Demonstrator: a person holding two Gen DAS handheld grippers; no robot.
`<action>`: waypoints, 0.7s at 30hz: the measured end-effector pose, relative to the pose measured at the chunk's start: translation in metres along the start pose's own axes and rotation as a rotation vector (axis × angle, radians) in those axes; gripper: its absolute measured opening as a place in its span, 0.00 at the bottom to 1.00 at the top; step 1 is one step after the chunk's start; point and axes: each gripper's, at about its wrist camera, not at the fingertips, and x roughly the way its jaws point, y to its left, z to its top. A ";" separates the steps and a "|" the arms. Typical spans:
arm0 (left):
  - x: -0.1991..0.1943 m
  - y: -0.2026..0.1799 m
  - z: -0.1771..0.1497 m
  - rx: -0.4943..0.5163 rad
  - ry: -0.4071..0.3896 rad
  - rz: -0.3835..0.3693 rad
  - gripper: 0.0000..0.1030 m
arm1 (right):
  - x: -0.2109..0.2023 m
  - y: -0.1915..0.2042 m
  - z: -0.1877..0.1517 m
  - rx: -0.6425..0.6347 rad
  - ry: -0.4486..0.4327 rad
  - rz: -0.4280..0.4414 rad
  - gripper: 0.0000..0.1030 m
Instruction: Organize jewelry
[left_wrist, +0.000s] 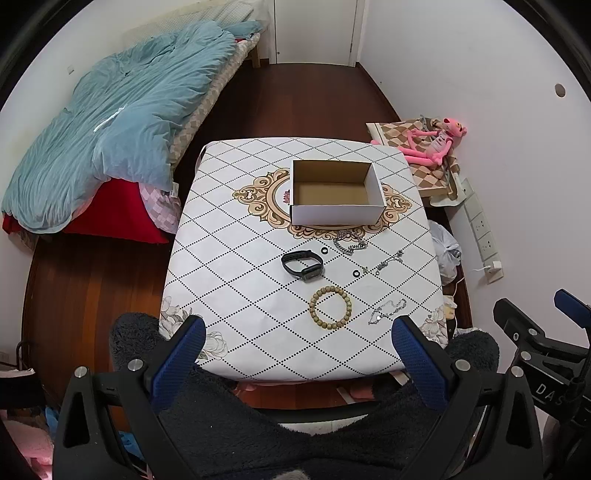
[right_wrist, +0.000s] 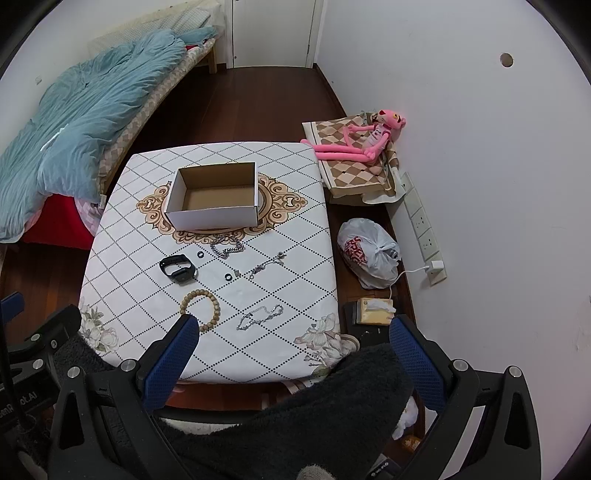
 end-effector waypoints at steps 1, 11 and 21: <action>-0.001 -0.001 0.000 0.001 -0.001 0.000 1.00 | 0.000 0.000 0.000 0.000 -0.001 0.000 1.00; -0.005 0.005 -0.001 0.006 -0.013 -0.005 1.00 | -0.003 -0.001 -0.002 0.001 -0.006 -0.004 1.00; -0.008 0.005 -0.003 0.005 -0.019 -0.008 1.00 | -0.006 -0.001 -0.001 -0.001 -0.011 -0.005 1.00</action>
